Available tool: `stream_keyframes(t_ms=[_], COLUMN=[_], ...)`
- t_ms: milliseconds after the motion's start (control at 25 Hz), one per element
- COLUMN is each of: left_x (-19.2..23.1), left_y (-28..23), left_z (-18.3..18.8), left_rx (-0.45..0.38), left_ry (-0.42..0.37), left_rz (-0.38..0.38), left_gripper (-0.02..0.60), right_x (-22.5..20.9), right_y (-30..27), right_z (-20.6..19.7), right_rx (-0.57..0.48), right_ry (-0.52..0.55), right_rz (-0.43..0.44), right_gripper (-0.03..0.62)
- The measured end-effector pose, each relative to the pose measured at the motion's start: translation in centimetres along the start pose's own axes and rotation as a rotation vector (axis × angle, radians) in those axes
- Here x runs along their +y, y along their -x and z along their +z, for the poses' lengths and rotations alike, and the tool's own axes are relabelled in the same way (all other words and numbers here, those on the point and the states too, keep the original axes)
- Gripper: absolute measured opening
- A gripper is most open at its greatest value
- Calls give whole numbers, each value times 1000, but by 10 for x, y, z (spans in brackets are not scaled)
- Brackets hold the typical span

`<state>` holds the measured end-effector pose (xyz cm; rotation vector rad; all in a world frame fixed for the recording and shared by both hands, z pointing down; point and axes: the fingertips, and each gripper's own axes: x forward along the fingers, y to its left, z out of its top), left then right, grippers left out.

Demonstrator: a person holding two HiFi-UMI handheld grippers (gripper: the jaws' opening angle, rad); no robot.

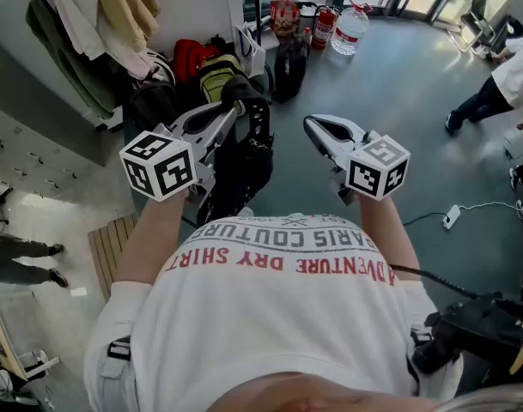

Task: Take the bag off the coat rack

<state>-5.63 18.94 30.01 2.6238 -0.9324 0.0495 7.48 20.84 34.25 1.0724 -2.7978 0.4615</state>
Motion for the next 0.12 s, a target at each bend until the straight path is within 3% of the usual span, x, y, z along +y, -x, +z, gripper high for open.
stream_keyframes(t_ms=[120], left_x=[-2], left_y=[-1], left_z=[-4], left_rx=[6], left_ry=[9], left_rz=[-7], left_gripper=[14], right_x=[1], right_y=[0], right_z=[-2], right_rx=[1], right_ry=[1], right_rz=[4], right_gripper=[0])
